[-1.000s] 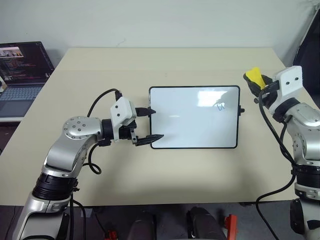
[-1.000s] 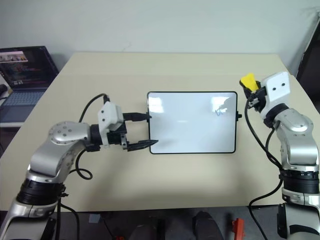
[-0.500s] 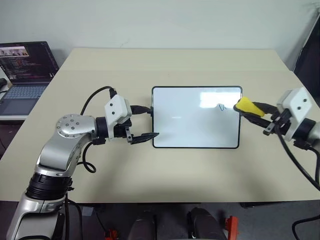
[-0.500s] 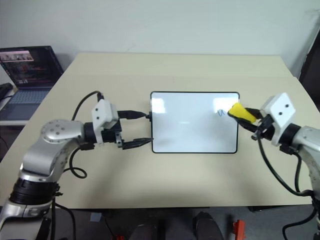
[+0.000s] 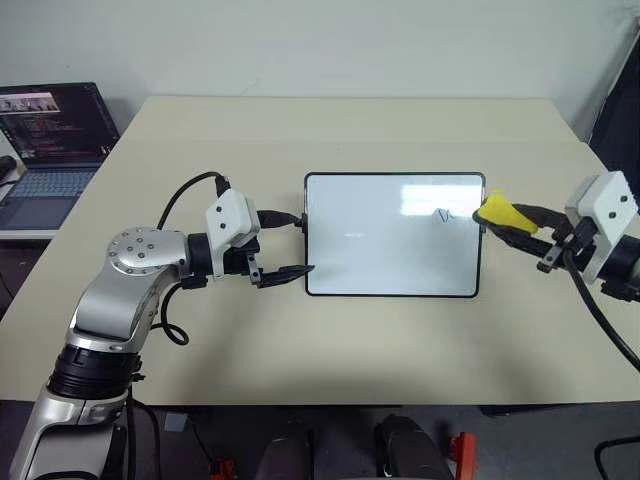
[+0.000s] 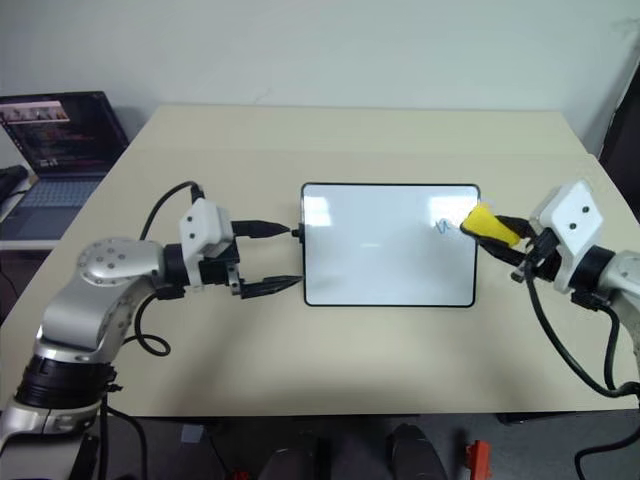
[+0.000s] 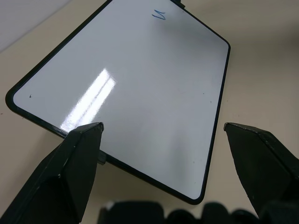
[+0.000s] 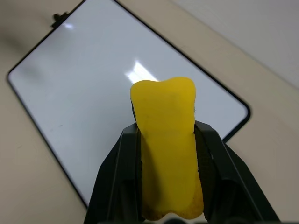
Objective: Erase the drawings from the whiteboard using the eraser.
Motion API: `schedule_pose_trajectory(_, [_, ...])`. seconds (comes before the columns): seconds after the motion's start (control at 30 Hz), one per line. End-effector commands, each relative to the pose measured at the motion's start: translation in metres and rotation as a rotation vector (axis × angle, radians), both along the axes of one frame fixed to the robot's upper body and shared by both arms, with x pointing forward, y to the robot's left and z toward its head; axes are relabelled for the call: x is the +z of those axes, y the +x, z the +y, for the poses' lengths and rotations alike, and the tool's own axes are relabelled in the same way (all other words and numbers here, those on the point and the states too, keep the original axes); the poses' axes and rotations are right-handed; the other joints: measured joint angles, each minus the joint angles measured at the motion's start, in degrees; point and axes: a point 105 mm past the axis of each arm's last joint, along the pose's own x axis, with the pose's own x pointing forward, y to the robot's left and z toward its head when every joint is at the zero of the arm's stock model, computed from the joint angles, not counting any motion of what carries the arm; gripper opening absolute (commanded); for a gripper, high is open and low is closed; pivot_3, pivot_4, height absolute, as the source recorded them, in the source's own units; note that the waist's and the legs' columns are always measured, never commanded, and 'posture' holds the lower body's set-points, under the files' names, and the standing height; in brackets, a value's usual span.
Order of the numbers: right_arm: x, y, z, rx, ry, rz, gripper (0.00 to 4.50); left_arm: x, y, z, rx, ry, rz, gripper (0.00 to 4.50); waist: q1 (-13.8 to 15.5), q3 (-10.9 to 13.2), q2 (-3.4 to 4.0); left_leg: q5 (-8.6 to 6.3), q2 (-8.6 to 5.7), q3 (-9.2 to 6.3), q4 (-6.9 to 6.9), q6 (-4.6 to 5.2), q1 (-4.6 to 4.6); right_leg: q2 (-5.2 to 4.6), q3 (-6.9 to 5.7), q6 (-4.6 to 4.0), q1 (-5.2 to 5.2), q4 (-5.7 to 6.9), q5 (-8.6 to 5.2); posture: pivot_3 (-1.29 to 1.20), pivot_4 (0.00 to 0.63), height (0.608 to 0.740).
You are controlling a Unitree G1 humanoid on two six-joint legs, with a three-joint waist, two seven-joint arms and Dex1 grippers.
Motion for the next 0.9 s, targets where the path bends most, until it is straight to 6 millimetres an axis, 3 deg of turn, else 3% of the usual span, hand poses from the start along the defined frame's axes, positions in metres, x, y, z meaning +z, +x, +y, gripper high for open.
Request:
schedule_pose_trajectory(0.03, [0.005, -0.009, 0.004, 0.025, -0.025, -0.014, 1.12, 0.010, 0.000, 0.003, -0.001, 0.007, -0.049, 4.50, 0.0, 0.0, 0.00, 0.00, 0.00, 0.00, 0.00, 0.00, 0.00, 0.00, 0.00, 0.00, 0.00, 0.00, 0.00, 0.00, 0.150, 0.740])
schedule_pose_trajectory(0.13, [-0.003, -0.011, 0.006, 0.023, -0.037, 0.007, 1.11, 0.010, 0.001, 0.002, -0.007, 0.006, -0.047, 4.50, 0.0, 0.0, 0.00, 0.00, 0.00, 0.00, 0.02, 0.00, 0.00, 0.00, 0.00, 0.00, 0.00, 0.02, 0.00, 0.00, 0.150, 0.740])
schedule_pose_trajectory(0.9, [-0.009, -0.015, 0.034, 0.098, -0.011, 0.023, 1.11, 0.008, 0.001, -0.002, -0.029, 0.007, -0.038, 4.50, 0.0, 0.0, 0.00, 0.00, 0.00, -0.01, 0.03, 0.00, 0.01, 0.00, -0.01, 0.00, 0.01, 0.02, 0.00, 0.00, 0.150, 0.740])
